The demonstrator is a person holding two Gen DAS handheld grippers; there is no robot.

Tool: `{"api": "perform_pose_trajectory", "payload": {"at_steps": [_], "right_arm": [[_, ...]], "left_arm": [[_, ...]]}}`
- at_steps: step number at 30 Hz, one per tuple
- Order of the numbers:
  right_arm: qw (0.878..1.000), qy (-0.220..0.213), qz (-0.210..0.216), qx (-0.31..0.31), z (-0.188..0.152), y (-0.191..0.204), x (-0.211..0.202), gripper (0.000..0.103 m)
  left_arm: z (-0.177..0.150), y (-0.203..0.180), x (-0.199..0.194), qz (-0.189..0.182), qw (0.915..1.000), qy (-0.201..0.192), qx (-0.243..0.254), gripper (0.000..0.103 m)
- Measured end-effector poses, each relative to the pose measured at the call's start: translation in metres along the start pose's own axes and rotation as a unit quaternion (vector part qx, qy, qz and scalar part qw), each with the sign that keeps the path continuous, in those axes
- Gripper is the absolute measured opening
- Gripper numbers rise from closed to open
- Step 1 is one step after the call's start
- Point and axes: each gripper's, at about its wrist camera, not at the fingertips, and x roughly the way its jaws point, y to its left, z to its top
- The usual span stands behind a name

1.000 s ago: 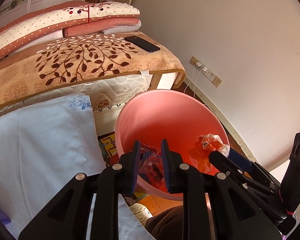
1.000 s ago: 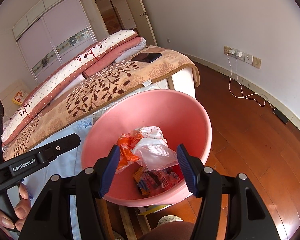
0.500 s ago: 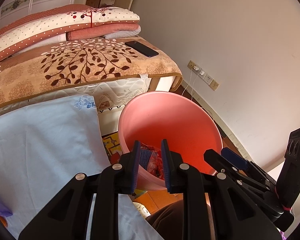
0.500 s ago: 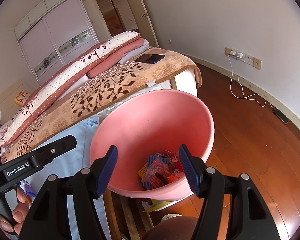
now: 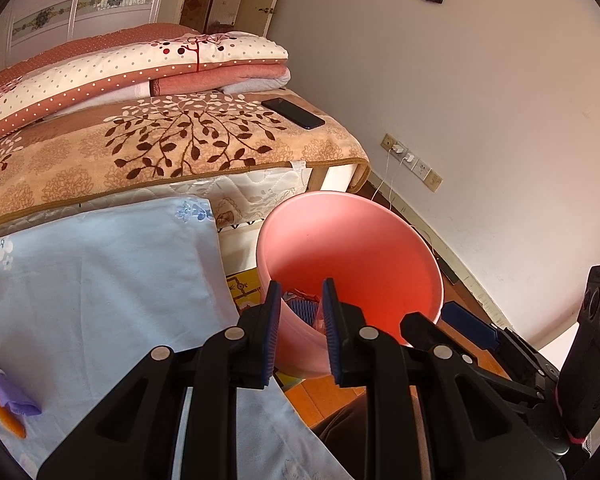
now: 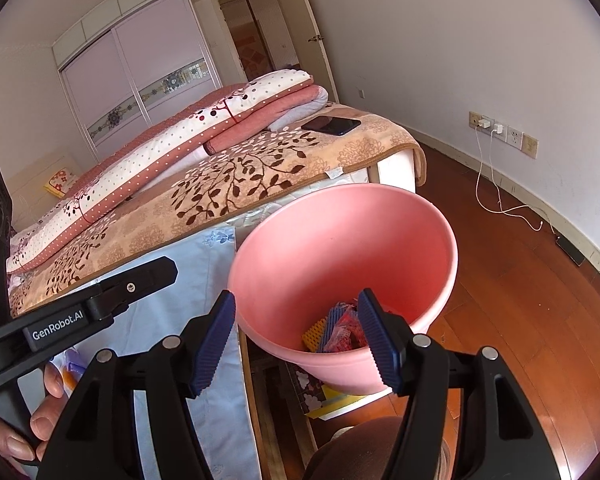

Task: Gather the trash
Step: 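Lift both tools away from the bin, then move both tools back over the bed toward the orange peel and purple cloth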

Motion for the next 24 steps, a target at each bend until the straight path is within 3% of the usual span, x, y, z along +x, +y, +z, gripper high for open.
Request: {"api": "perform_pose_trajectory", "payload": {"at_steps": [24], "right_arm": [[0.998, -0.006, 0.033, -0.045, -0.018, 0.058, -0.011, 0.063]], "left_arm": [[-0.02, 0.042, -0.051, 0.057, 0.9974, -0.037, -0.023, 0.021]]}}
